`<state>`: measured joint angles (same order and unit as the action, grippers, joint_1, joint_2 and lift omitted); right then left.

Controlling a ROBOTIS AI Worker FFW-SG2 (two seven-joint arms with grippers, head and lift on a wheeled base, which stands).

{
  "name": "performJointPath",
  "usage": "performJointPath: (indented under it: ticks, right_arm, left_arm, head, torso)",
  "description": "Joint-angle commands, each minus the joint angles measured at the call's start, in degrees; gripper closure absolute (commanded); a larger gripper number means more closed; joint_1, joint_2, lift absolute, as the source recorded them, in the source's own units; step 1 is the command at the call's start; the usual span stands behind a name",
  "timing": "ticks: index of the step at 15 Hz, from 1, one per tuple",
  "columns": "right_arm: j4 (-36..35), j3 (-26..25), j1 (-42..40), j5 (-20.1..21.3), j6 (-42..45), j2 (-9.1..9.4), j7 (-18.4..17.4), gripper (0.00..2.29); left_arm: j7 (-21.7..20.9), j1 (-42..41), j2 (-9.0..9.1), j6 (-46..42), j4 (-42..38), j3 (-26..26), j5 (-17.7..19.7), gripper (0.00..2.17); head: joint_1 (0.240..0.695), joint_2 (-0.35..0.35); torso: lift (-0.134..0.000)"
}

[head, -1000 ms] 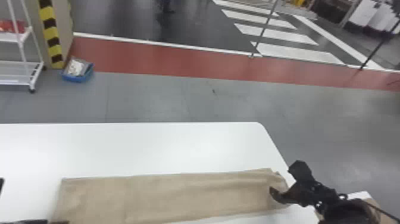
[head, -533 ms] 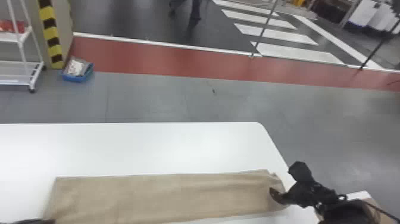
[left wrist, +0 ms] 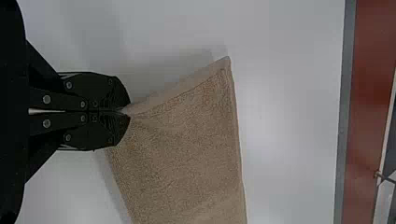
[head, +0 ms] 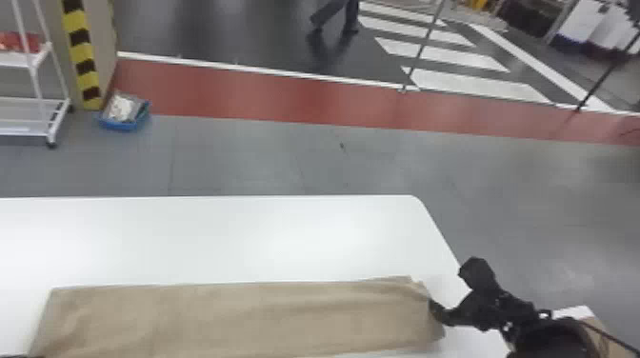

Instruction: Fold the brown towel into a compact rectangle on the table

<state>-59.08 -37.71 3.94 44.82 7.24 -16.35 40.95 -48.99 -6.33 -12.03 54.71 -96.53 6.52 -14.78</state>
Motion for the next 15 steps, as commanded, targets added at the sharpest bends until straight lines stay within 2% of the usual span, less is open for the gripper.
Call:
performJointPath:
  ticks: [1,2,3,7,10,12,15]
  right_arm:
    - [0.02,0.0,-0.08,0.18,-0.17,0.0,0.01,0.04]
    - [0.02,0.0,-0.08,0.18,-0.17,0.0,0.01,0.04]
    - [0.02,0.0,-0.08,0.18,-0.17,0.0,0.01,0.04]
    - [0.02,0.0,-0.16,0.27,-0.17,0.0,0.01,0.04]
    - [0.02,0.0,-0.16,0.36,-0.17,0.0,0.09,0.04]
    - [0.02,0.27,-0.16,0.36,-0.17,0.09,0.01,0.04]
    - [0.11,0.27,-0.34,0.36,-0.17,0.18,0.01,0.04]
  left_arm:
    - [0.91,-0.43,0.07,-0.08,-1.73,0.95,0.1,1.08]
    - [0.74,-0.43,0.07,-0.08,-2.17,1.48,-0.34,0.12]
    - [1.09,-0.34,0.07,-0.08,-2.35,1.92,-0.43,0.0]
    - [6.28,-0.34,0.25,0.09,-2.87,3.33,0.01,0.03]
    - [6.01,-0.08,0.16,0.09,-2.79,3.33,0.19,0.03]
    - [6.45,0.8,0.78,0.44,-1.12,2.71,0.8,0.03]
    - [7.95,3.52,0.95,4.84,2.75,2.01,6.08,0.07]
  head:
    - [0.695,-0.35]
    - [0.695,-0.35]
    - [0.695,-0.35]
    - [0.695,-0.328]
    - [0.695,-0.302]
    - [0.695,-0.303]
    - [0.695,-0.314]
  torso:
    - [0.0]
    - [0.0]
    - [0.0]
    - [0.0]
    - [0.0]
    - [0.0]
    - [0.0]
